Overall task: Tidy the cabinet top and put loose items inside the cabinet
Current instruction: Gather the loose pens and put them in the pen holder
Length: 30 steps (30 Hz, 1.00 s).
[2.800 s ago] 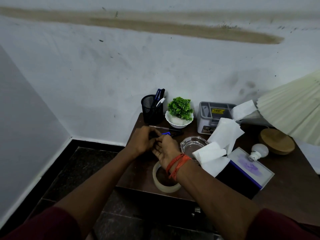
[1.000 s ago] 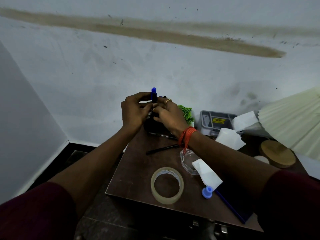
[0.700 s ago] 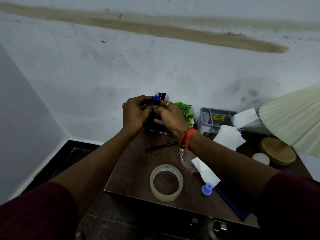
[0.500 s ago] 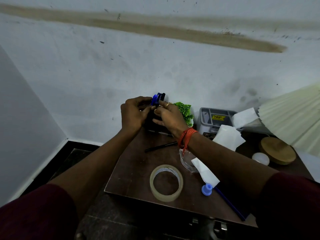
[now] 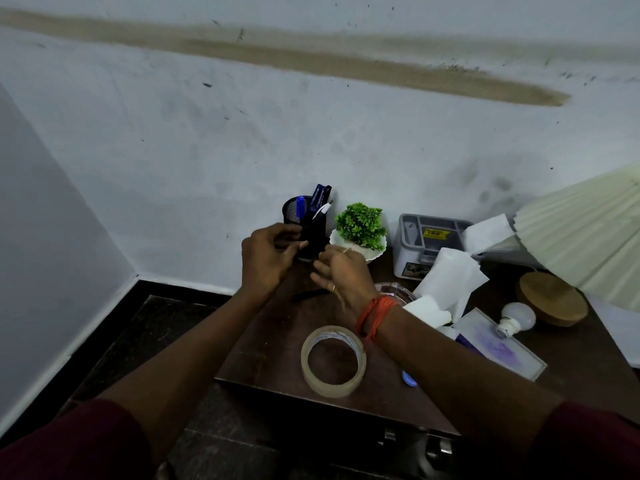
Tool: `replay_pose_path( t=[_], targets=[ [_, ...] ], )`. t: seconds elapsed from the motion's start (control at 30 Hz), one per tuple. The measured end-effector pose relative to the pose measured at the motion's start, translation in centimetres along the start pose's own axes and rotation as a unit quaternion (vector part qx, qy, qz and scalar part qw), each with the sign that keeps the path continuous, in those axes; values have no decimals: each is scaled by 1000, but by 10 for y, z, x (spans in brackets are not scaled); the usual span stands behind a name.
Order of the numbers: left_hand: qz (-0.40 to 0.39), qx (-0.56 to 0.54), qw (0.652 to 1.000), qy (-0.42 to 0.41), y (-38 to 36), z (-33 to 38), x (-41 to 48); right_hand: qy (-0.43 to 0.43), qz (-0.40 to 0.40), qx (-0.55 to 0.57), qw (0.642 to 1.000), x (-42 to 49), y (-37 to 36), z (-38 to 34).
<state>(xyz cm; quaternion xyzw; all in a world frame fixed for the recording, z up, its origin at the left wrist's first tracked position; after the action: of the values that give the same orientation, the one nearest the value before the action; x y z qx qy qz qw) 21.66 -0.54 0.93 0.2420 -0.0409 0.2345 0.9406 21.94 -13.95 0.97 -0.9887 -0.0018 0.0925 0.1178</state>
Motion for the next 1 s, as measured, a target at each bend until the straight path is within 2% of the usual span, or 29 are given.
replay_pose_path(
  t=[0.23,0.47,0.77,0.9,1.0],
  targets=[
    [-81,103,991,-29,-11,-4,-12,-66,20,18,997,-20,8,19],
    [-216,228,949,-22,-31,-4,-19,-114,60,61,990,-23,13,33],
    [-201,314,924,-85,-53,5,-11,-115,91,84,986,-16,12,43],
    [-195,380,900,-84,-57,1,-8,-110,95,91,985,-13,11,40],
    [-188,391,896,-92,-58,-5,-10,-104,87,100,986,-14,12,38]
  ],
)
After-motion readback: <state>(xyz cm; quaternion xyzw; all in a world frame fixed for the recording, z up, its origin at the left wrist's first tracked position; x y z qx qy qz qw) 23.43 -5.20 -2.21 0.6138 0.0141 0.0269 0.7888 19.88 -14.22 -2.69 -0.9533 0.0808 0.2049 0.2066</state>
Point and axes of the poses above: each hand's wrist, its own x-axis towards the middle knuckle, its own y-axis out of the back of the hand, z = x × y, the point moved 2 cm from there along x, towards the middle knuckle, and after that the axes turned 14 degrees about y, right-handed, at the moved point
